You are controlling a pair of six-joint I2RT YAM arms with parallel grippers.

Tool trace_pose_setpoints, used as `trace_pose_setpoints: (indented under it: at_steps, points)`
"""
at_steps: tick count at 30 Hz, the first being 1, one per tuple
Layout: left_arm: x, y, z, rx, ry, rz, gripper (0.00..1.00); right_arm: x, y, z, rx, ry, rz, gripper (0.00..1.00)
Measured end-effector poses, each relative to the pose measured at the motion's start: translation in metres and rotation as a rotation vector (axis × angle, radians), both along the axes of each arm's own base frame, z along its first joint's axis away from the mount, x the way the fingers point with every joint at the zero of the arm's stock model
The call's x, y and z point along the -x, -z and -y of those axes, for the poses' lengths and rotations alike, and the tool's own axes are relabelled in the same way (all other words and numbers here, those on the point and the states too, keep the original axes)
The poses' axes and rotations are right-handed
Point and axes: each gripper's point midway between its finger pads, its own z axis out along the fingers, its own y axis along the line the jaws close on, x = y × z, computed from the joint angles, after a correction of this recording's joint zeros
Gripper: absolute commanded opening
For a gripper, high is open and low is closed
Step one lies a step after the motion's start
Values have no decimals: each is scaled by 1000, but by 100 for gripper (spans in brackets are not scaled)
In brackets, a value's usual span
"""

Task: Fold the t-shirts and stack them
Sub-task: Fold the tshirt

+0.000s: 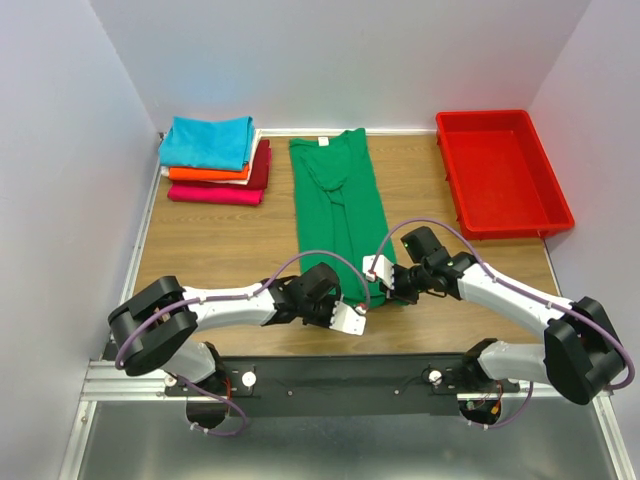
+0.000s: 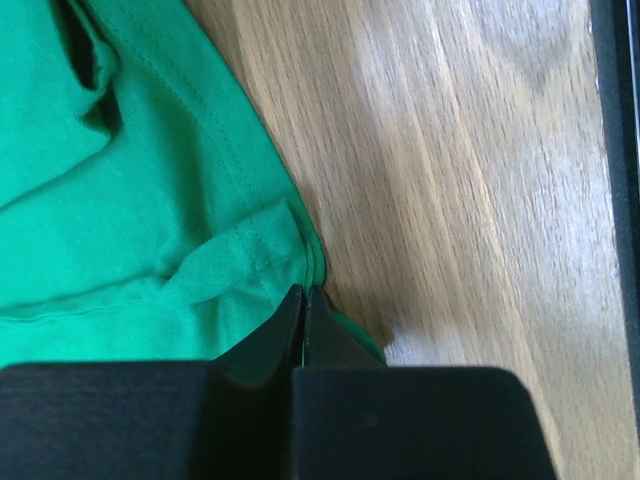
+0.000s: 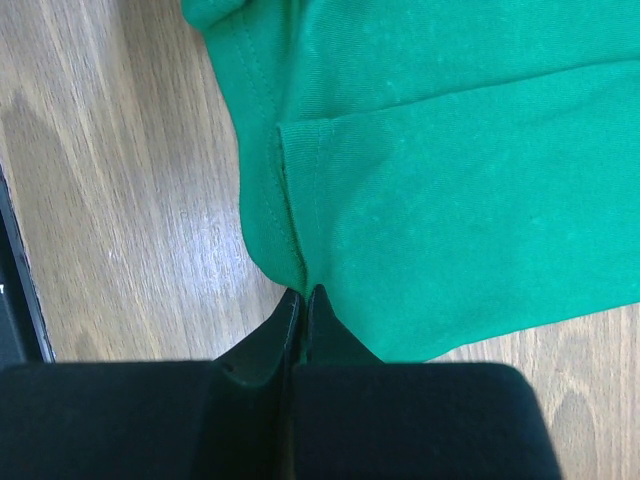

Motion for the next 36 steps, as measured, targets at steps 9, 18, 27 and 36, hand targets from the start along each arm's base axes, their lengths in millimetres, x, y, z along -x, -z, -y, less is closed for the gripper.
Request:
trace_pose_setpoints:
  at_steps: [9, 18, 27, 36]
  points:
    - [-8, -17, -7, 18, -20, 18, 0, -4, -4, 0, -6, 12, 6, 2]
    - [-17, -52, -6, 118, -24, 77, 0, -21, -27, -8, -38, 51, 36, 1]
    - [-50, -59, -25, 135, -121, 107, 0, -60, -50, -18, -16, 119, 99, 1]
    - [-142, -88, -38, 190, -278, 210, 0, -125, -50, -19, 79, 235, 149, 1]
